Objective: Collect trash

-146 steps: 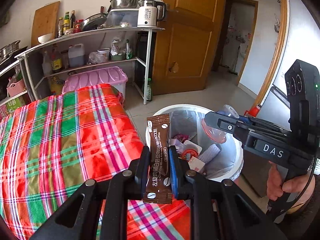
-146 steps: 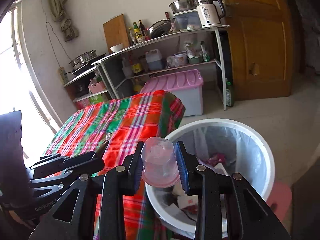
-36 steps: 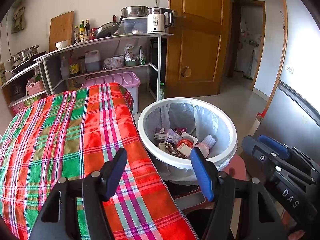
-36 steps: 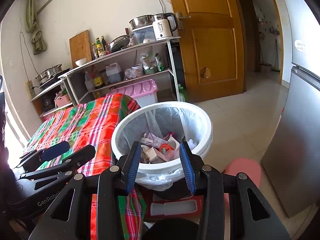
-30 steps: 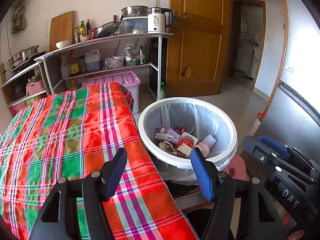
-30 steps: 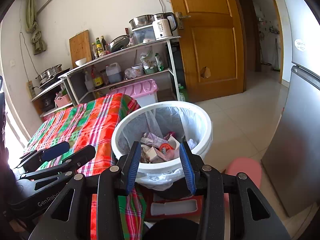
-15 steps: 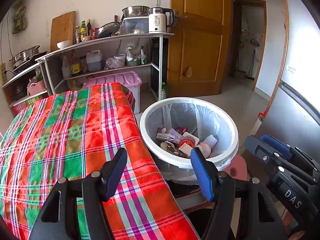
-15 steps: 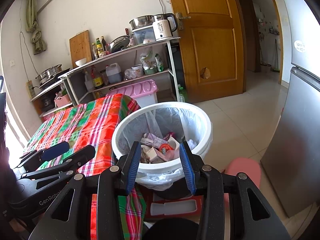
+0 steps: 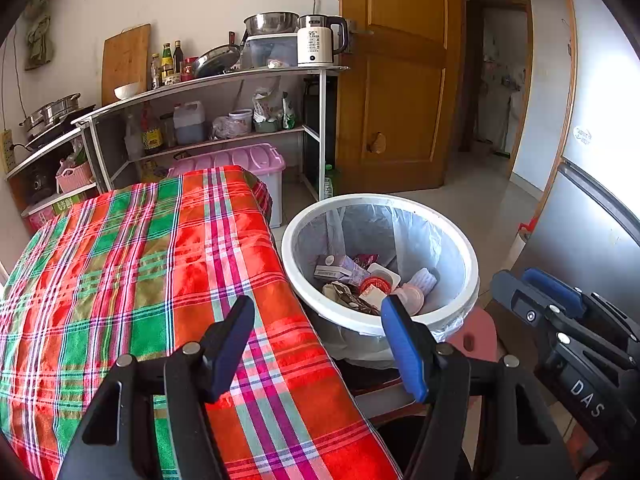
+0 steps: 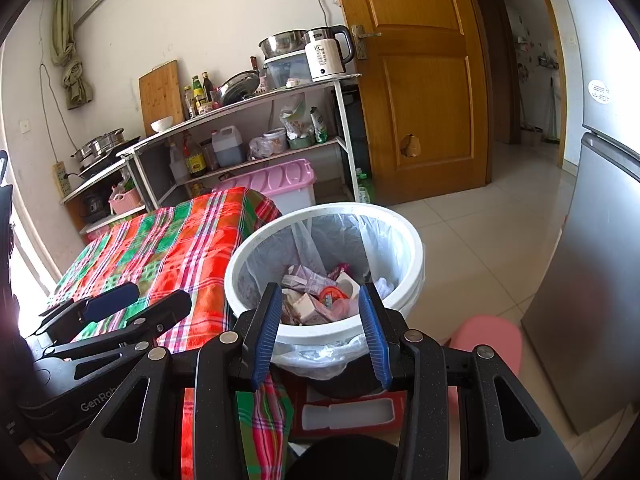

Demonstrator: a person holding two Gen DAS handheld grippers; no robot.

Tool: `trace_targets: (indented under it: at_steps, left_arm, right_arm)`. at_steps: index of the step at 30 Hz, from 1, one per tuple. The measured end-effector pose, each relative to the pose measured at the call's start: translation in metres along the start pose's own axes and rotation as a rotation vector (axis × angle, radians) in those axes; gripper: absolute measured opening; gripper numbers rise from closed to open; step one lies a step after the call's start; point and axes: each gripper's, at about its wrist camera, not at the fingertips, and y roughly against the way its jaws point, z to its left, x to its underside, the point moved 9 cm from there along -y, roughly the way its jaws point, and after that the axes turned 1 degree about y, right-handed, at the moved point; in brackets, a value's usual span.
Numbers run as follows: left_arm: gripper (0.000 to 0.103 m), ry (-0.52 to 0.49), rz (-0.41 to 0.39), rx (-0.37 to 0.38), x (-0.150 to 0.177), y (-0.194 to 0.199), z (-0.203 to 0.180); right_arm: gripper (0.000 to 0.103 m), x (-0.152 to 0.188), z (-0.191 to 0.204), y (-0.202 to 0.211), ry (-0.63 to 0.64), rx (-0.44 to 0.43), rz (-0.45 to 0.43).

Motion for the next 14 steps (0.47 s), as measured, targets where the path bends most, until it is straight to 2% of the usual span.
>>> trace_targets:
  at_steps: [14]
  left_arm:
    - [0.068, 0.003, 0.006, 0.001, 0.0018, 0.0012, 0.0037]
  right_arm:
    - [0.041, 0.0002, 0.0002, 0.0, 0.0, -0.001, -0.001]
